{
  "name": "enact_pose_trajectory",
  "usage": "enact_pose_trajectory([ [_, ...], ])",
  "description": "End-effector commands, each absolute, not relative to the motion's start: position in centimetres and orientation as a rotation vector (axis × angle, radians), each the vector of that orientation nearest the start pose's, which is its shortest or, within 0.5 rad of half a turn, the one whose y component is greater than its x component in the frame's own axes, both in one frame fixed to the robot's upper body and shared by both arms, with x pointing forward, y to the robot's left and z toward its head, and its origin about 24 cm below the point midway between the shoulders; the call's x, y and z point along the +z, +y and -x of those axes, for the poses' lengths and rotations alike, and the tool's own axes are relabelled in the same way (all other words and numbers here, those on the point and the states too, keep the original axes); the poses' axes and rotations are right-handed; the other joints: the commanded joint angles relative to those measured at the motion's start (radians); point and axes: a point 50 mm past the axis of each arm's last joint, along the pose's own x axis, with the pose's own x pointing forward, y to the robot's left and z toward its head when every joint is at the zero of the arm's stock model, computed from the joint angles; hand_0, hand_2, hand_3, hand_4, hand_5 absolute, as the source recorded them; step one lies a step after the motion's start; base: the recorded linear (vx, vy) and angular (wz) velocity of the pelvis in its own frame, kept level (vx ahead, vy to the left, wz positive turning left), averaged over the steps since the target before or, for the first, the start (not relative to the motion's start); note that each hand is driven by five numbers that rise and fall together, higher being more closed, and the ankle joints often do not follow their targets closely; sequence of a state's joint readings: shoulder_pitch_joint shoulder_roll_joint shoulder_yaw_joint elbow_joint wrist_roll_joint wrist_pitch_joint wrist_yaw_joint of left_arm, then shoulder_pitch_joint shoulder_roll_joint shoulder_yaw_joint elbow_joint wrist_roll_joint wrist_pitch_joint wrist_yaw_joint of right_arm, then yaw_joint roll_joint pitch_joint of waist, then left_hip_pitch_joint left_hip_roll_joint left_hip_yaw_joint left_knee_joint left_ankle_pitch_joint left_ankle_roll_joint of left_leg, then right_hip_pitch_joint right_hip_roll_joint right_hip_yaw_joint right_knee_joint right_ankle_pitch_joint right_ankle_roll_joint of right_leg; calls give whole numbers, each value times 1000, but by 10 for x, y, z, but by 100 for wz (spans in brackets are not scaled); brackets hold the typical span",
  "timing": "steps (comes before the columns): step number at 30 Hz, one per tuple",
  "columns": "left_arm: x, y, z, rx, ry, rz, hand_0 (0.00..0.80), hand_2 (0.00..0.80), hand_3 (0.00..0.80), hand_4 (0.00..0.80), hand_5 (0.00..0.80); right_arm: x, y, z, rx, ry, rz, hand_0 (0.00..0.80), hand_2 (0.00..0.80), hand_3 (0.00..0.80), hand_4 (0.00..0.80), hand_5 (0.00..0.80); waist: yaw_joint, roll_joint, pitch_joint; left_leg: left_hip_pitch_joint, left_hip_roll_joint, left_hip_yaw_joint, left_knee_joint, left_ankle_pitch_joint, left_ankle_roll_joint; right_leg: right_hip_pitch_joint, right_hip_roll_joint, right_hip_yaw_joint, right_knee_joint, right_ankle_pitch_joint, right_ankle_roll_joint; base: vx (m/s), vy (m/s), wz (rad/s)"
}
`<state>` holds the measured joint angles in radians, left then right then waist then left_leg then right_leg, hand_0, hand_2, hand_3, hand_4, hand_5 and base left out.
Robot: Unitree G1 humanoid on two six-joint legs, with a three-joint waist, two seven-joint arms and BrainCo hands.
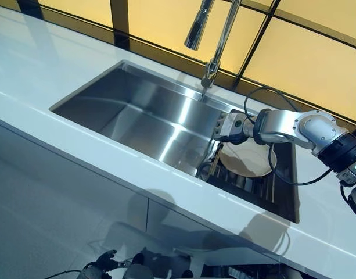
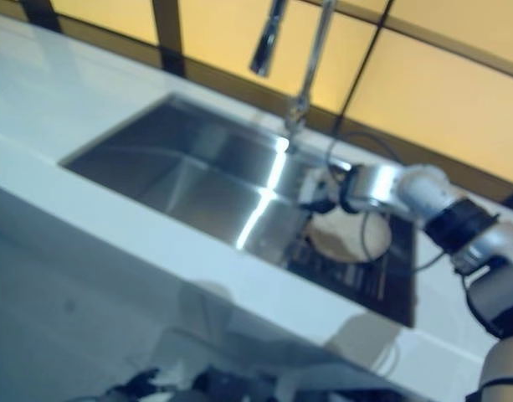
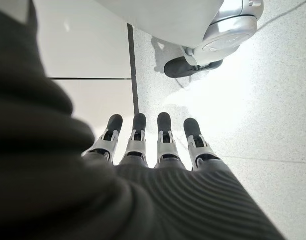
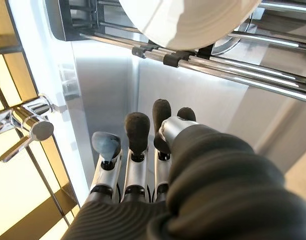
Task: Take plates into dishwasher
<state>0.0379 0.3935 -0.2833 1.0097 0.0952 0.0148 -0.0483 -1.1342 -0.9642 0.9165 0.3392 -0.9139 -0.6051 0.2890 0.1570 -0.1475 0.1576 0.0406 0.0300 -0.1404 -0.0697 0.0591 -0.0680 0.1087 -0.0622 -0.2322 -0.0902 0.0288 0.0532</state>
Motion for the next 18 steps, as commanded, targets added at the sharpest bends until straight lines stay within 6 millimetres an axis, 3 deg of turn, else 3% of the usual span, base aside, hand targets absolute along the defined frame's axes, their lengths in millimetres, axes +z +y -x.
enact_pose_trajectory([
  [1,-137,267,-117,-166,1111,-599,0,0,0,0,0,211,-175,-346,852,-450,2367,800,800,800,800,800,15,-25,-5,6,-37,92,51,-72,56,-11,26,28,45,-22,-6,-10,34,0],
  [2,-137,267,-116,-167,1111,-598,0,0,0,0,0,211,-176,-346,850,-433,2356,800,800,800,800,800,13,-24,-7,7,-37,93,49,-71,56,-11,26,29,45,-22,-6,-10,42,0],
  [3,-138,266,-116,-168,1111,-596,0,0,0,0,0,211,-178,-346,831,-407,2323,201,201,201,201,201,11,-22,-8,9,-38,94,47,-71,56,-10,25,30,44,-21,-5,-12,48,0],
  [4,-138,266,-116,-166,1110,-592,0,0,0,0,0,213,-180,-347,816,-399,2297,0,0,0,0,0,9,-20,-9,10,-38,96,45,-70,57,-10,24,31,43,-20,-5,-15,56,0],
  [7,-138,264,-115,-165,1108,-583,0,0,0,0,0,218,-190,-349,724,-311,2203,0,0,0,0,0,2,-16,-9,14,-37,100,42,-70,57,-10,22,33,44,-19,-3,-14,56,0],
  [9,-140,262,-113,-145,1105,-557,0,0,0,0,0,231,-205,-350,558,-231,1995,0,0,0,0,0,-16,-8,-7,17,-38,105,40,-70,58,-13,18,39,47,-17,-1,-10,87,0],
  [11,-140,262,-112,-136,1106,-548,0,0,0,0,0,233,-210,-348,521,-206,1912,0,0,0,0,0,-24,-6,-5,18,-39,108,40,-71,59,-15,17,44,50,-17,0,-19,65,0],
  [12,-140,263,-110,-118,1110,-531,0,0,0,0,0,234,-219,-342,474,-168,1787,0,0,0,0,0,-42,1,1,19,-38,115,41,-73,62,-21,14,52,55,-15,2,-42,57,0],
  [18,-140,264,-113,-79,1097,-495,0,0,0,0,0,227,-236,-325,425,-88,1657,0,0,0,0,0,-81,13,17,24,-38,140,42,-80,68,-34,12,72,67,-16,4,-48,45,-1],
])
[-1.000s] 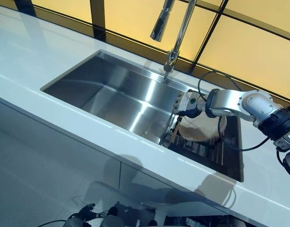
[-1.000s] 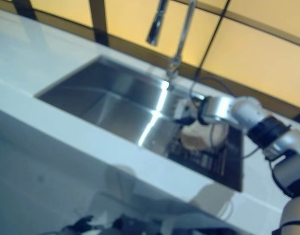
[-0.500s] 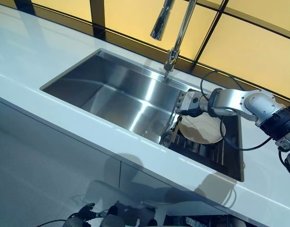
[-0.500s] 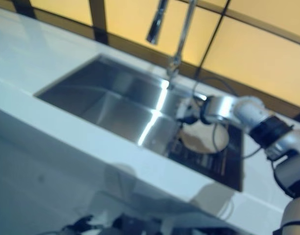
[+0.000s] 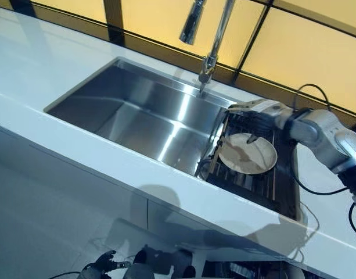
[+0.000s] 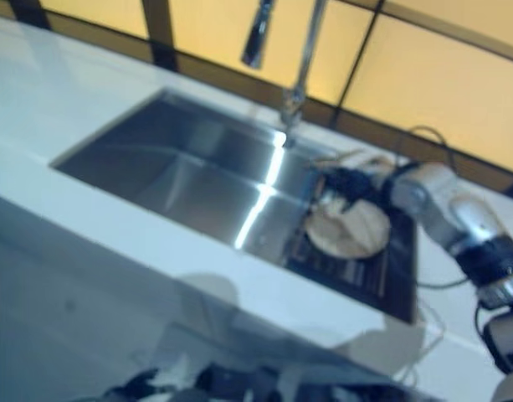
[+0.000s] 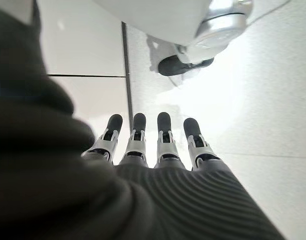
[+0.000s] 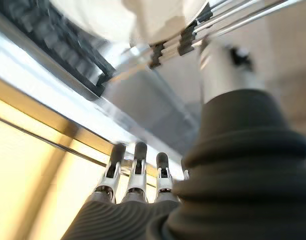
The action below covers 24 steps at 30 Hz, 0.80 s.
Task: Take plates into dishwasher
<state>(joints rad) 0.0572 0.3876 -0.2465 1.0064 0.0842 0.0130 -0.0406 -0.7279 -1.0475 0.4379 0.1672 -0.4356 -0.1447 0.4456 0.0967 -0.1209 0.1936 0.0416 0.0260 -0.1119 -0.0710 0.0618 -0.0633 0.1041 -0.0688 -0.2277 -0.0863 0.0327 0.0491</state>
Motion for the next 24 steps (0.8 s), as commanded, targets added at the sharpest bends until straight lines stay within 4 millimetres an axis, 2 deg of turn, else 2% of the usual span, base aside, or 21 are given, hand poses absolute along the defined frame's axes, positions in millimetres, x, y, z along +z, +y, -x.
enact_pose_trajectory([
  [1,-139,264,-113,-78,1094,-494,0,0,0,0,0,226,-239,-324,425,-79,1655,0,0,0,0,0,-23,-13,-19,24,-34,114,43,-84,64,-29,19,70,63,-20,8,-33,36,-5],
  [8,-139,262,-115,-65,1090,-486,0,0,0,0,0,222,-252,-317,415,15,1628,0,0,0,0,0,-40,-11,-23,31,-33,131,37,-84,65,-30,15,75,69,-21,12,-22,12,-5],
  [11,-139,263,-115,-56,1090,-478,0,0,0,0,0,214,-253,-314,427,54,1580,0,0,0,0,0,-48,-8,-23,31,-33,137,39,-85,67,-33,14,79,76,-24,13,-24,15,-5],
  [16,-139,261,-119,-51,1080,-474,0,0,0,0,0,192,-250,-312,445,68,1529,0,0,0,0,0,-52,-3,-15,34,-33,142,43,-90,72,-34,11,82,85,-27,14,0,0,0],
  [24,-137,260,-125,-50,1068,-475,0,0,0,0,0,172,-239,-310,476,63,1486,0,0,0,0,0,-53,0,-5,29,-31,147,48,-92,76,-41,8,82,92,-26,18,-13,-3,0],
])
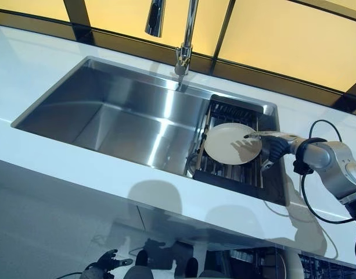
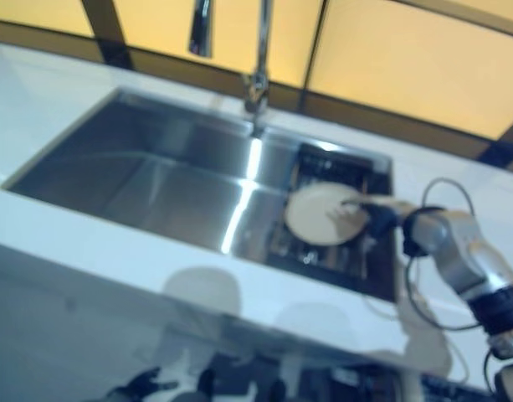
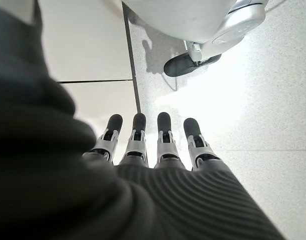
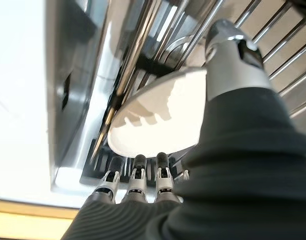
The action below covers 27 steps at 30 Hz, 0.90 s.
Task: Take plates into dishwasher
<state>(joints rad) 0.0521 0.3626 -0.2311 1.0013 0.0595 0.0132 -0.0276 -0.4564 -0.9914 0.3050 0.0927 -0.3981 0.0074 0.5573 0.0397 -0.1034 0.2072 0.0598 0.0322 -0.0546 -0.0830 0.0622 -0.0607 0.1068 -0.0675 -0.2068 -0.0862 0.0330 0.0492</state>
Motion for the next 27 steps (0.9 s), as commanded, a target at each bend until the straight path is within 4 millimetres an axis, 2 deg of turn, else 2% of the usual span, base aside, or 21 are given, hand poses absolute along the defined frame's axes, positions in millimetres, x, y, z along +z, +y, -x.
enact_pose_trajectory([
  [1,-137,260,-125,-50,1067,-477,0,0,0,0,0,171,-238,-309,477,64,1481,0,0,0,0,0,4,-18,-17,10,-36,90,61,-93,74,-45,7,62,93,-25,18,-31,-17,0],
  [12,-136,259,-132,-49,1056,-476,0,0,0,0,0,169,-226,-310,453,14,1470,0,0,0,0,0,-1,-25,-10,1,-32,98,63,-93,76,-54,13,76,84,-17,21,-1,-1,0],
  [21,-134,254,-140,-60,1035,-477,0,0,0,0,0,163,-217,-323,296,-52,1594,0,0,0,0,0,12,-23,4,-20,-33,89,81,-98,81,-68,15,77,98,-22,19,0,0,0],
  [27,-133,252,-144,-66,1022,-478,0,0,0,0,0,150,-216,-328,233,-57,1634,0,0,0,0,0,20,-17,18,-32,-36,77,92,-102,85,-76,11,74,107,-25,18,0,0,0],
])
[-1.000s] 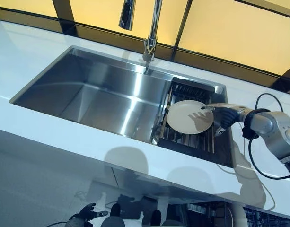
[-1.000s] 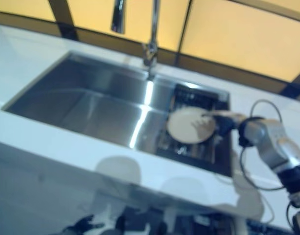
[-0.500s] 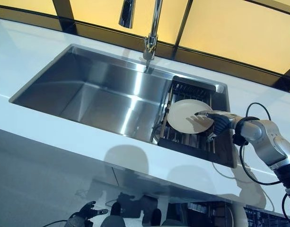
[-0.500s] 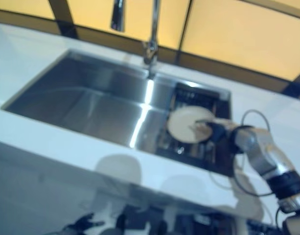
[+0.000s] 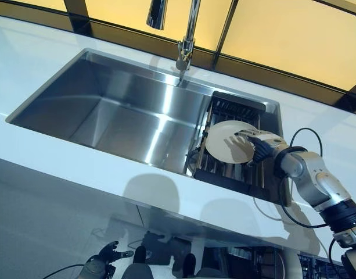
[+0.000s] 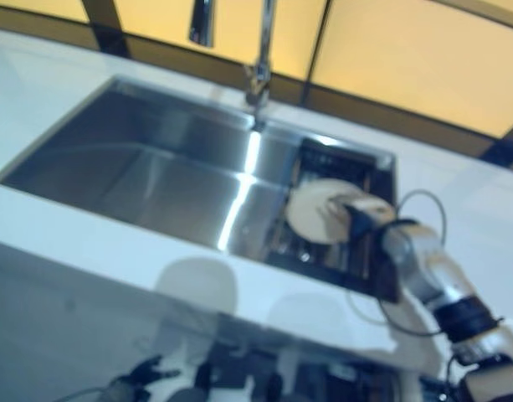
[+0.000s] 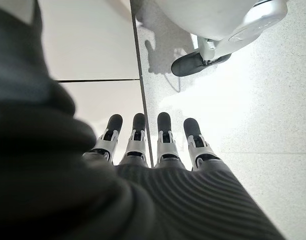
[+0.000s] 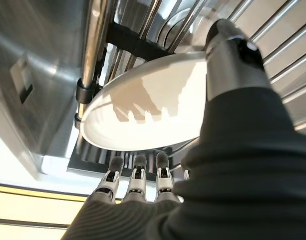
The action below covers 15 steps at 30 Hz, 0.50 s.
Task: Take plates into dishwasher
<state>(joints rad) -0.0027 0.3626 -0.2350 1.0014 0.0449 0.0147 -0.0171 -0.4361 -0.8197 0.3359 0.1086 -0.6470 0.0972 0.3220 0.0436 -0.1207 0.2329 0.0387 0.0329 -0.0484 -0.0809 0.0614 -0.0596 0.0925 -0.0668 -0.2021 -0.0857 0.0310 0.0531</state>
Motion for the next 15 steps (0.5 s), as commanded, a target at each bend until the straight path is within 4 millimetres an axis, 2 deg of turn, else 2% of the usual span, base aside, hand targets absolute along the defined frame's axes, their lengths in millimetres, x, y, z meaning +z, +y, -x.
enact_pose_trajectory([
  [1,-133,252,-144,-66,1019,-477,0,0,0,0,0,148,-216,-328,231,-55,1642,0,0,0,0,0,18,1,-6,-13,-38,69,91,-101,85,-62,11,69,107,-23,14,0,0,0],
  [7,-132,251,-148,-65,1008,-469,0,0,0,0,0,138,-215,-330,208,-50,1694,0,0,0,0,0,21,2,3,-26,-39,63,100,-103,87,-70,9,70,112,-24,14,-6,0,2],
  [15,-130,249,-155,-60,997,-469,0,0,0,0,0,121,-210,-325,286,26,1672,0,0,0,0,0,19,0,11,-34,-42,58,100,-103,91,-79,10,74,115,-25,12,-3,0,1],
])
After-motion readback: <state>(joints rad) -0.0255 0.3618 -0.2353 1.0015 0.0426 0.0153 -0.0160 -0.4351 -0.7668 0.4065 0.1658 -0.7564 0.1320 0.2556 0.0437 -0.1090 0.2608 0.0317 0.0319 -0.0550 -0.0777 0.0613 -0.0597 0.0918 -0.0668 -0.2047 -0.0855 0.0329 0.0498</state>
